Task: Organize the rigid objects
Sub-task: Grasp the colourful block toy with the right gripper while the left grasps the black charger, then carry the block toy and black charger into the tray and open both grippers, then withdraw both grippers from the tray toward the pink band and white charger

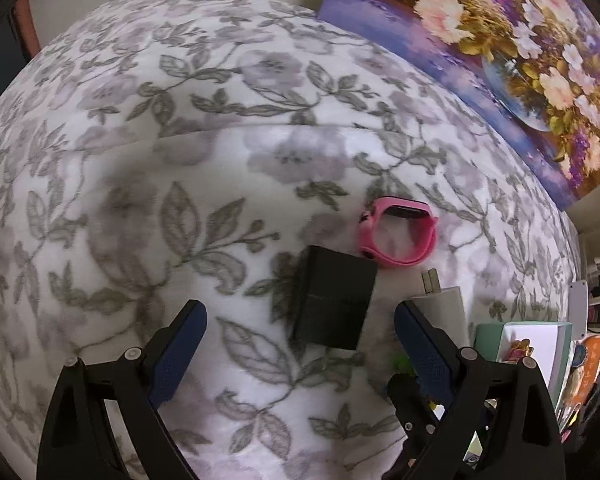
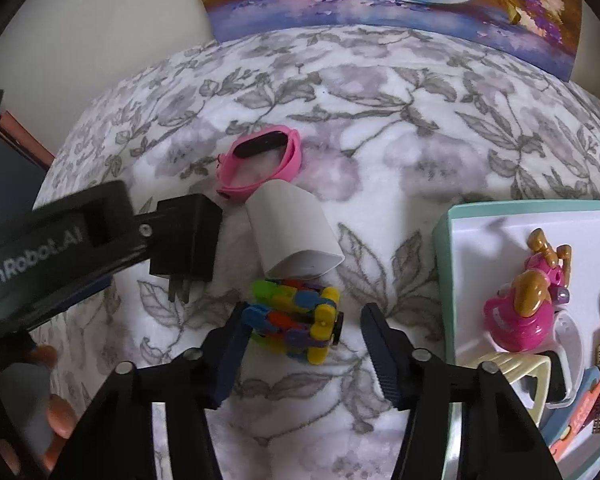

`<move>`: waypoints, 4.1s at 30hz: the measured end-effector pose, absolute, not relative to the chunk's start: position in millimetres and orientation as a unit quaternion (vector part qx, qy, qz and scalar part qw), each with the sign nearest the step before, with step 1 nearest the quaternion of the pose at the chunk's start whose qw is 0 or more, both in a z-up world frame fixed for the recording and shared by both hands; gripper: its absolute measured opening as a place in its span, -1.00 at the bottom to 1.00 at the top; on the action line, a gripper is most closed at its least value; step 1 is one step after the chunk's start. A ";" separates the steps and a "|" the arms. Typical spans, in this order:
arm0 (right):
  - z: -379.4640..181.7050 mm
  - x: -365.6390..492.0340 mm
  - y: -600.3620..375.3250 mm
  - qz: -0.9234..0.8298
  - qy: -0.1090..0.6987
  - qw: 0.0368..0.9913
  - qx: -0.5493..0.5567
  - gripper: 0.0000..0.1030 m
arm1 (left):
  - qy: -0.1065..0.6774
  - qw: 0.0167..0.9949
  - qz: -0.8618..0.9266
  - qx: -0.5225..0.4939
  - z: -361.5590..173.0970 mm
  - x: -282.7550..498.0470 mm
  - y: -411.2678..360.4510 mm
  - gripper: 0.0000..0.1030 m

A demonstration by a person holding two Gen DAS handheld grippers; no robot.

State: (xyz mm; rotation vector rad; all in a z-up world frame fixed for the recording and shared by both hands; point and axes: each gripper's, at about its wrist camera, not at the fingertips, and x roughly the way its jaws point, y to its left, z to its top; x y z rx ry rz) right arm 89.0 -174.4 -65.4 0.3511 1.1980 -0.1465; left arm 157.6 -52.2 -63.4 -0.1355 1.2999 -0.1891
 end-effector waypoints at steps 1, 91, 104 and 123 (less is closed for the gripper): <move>-64.8 89.1 -175.6 -0.068 0.560 0.809 0.165 -0.02 | 0.604 0.790 -0.089 -0.061 -64.3 157.6 -53.5 0.80; -9.1 -78.2 -430.3 -0.270 0.470 0.776 0.321 -0.09 | 0.555 0.781 -0.248 0.141 -24.3 -10.3 -294.6 -0.16; -16.2 -76.9 -432.2 -0.269 0.481 0.772 0.317 -0.07 | 0.565 0.773 -0.245 0.149 -34.2 -9.8 -297.8 -0.16; 0.2 -64.0 -413.6 -0.264 0.491 0.784 0.274 0.16 | 0.564 0.790 -0.217 0.104 -9.4 12.1 -269.8 -0.04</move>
